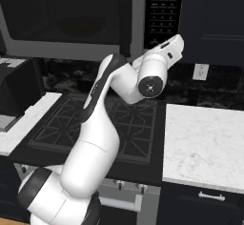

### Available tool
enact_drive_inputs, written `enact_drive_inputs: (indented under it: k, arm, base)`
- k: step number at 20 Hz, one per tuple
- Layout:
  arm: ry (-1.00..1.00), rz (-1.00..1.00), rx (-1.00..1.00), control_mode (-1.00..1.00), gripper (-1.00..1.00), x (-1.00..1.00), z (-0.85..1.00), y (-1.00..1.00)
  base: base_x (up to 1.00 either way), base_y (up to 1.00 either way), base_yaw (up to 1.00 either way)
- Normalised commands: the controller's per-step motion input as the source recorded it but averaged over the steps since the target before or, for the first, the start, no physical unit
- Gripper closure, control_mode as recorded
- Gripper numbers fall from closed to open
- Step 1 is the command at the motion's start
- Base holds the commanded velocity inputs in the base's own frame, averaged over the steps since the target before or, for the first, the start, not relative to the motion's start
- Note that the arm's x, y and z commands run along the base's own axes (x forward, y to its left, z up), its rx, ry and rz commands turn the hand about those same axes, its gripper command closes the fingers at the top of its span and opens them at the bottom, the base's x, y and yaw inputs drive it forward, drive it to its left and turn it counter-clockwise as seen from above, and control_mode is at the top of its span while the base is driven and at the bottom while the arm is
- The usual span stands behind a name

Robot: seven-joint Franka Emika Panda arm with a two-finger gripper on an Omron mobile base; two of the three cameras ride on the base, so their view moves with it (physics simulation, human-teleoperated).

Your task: Open the microwave, place the bowl with waffle inside the microwave, then close the microwave door and turn it on.

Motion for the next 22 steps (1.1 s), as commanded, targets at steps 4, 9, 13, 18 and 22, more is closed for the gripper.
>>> enact_drive_inputs:
  k: [4,9,13,18,22]
  arm:
    - [0.01,0.00,0.00,-1.00,1.00,0.24,0.00,-0.12]
    - [0.01,0.00,0.00,-1.00,1.00,0.17,0.00,-0.06]
    - [0.00,0.00,0.00,-1.00,1.00,0.17,0.00,-0.09]
    - [0.00,0.00,0.00,-1.00,1.00,0.17,0.00,-0.07]
    - [0.00,0.00,0.00,-1.00,1.00,0.28,0.00,-0.08]
  base:
    - [0.00,0.00,0.00]
    - [0.00,0.00,0.00]
    - [0.00,0.00,0.00]
    - [0.00,0.00,0.00]
    - [0.00,0.00,0.00]
